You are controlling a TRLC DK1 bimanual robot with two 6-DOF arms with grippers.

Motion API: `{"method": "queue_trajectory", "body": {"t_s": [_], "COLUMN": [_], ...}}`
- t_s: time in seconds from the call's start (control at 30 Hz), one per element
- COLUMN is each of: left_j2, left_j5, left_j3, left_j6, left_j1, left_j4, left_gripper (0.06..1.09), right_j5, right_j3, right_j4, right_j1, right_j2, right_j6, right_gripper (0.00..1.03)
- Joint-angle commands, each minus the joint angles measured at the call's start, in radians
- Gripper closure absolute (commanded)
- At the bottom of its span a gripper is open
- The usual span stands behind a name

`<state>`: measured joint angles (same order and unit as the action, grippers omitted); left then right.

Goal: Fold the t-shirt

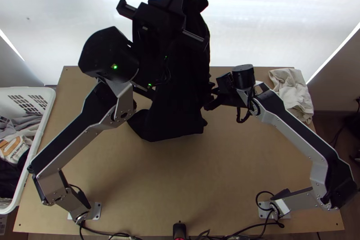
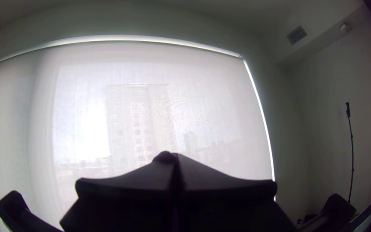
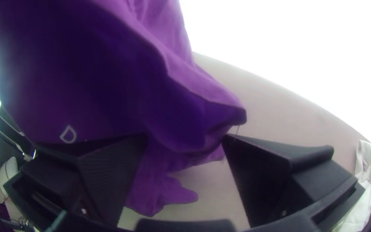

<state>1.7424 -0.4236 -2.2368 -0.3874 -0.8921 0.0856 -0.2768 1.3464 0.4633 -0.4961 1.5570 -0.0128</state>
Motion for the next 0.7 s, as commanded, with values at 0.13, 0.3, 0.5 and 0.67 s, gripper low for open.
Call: {"method": "queue_trajectory", "body": {"t_s": [0.13,0.3,0.5,0.67], "left_j2": [0.008,-0.009,-0.044,-0.078], "left_j5": [-0.001,-0.012,-0.023,-0.029], "left_j3": [-0.001,0.0,0.017,0.025], "left_j6": [-0.022,-0.027,-0.025,-0.025], "left_j1": [-0.002,0.019,0.078,0.137], "left_j4": [0.005,0.0,-0.004,-0.015], "left_gripper": [1.05,1.05,1.05,1.05], "right_j5": [0.037,0.054,0.08,0.09], "right_j3": [0.036,-0.001,-0.003,0.053], "right_j4": [-0.054,-0.049,-0.012,0.051], "right_j1": [0.019,0.039,0.108,0.182], "right_j2": [0.06,-0.017,-0.146,-0.238], "right_j6": [0.057,0.056,0.051,0.062], "right_gripper": [1.0,1.0,1.0,1.0]}}
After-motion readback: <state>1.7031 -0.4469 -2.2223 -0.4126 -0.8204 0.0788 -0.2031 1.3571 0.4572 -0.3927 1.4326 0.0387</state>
